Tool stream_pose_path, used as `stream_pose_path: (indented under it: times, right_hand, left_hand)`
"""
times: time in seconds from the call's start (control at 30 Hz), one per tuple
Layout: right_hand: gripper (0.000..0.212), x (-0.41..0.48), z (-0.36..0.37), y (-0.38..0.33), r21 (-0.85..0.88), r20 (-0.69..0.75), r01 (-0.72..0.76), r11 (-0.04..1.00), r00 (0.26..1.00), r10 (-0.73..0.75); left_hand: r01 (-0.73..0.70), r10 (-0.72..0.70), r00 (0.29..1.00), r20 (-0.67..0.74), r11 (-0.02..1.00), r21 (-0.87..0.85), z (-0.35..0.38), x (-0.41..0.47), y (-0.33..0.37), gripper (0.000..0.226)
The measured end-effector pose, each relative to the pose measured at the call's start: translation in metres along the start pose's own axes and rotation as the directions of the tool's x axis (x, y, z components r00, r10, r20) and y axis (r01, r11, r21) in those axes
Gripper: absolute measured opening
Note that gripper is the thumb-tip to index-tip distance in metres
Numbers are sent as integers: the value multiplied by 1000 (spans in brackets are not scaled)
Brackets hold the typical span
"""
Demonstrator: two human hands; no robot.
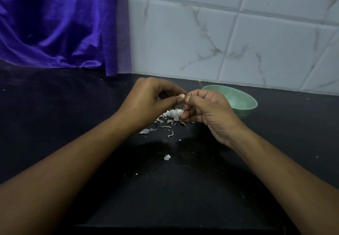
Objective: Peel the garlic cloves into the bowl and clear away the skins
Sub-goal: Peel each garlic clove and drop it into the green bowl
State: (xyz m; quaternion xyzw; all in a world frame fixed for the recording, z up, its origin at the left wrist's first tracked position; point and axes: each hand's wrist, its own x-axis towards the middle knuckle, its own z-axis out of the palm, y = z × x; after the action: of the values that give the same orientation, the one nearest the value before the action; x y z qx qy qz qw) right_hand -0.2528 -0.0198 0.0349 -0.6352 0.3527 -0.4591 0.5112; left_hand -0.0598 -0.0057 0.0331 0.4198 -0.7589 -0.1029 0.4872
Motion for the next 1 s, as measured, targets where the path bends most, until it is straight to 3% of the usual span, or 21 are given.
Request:
stream_pose_path:
  times: [0.17,0.27,0.67,0.8,1.0]
  right_hand:
    - [15,0,-1,4,-37,27,-38,999,999,39]
    - [11,-1,0,6,-76,40,-41,996,998,44]
    - [10,-1,-4,6,-145,53,35,989,998,-28]
    - [17,0,-5,6,-124,49,44,991,998,-38]
    - [10,1,-5,5,-87,12,102,991,995,-102]
  left_hand:
    - [129,-144,989,-33,948,-292,1,4,-1,17]
    - [193,-212,977,-9,907,-374,-2,5,0,18]
    - [276,-282,959,40,886,-373,-4,3,0,23]
    - [276,-278,959,46,893,-356,-6,3,0,24]
    - [262,-257,965,58,918,-299,-4,4,-2,18]
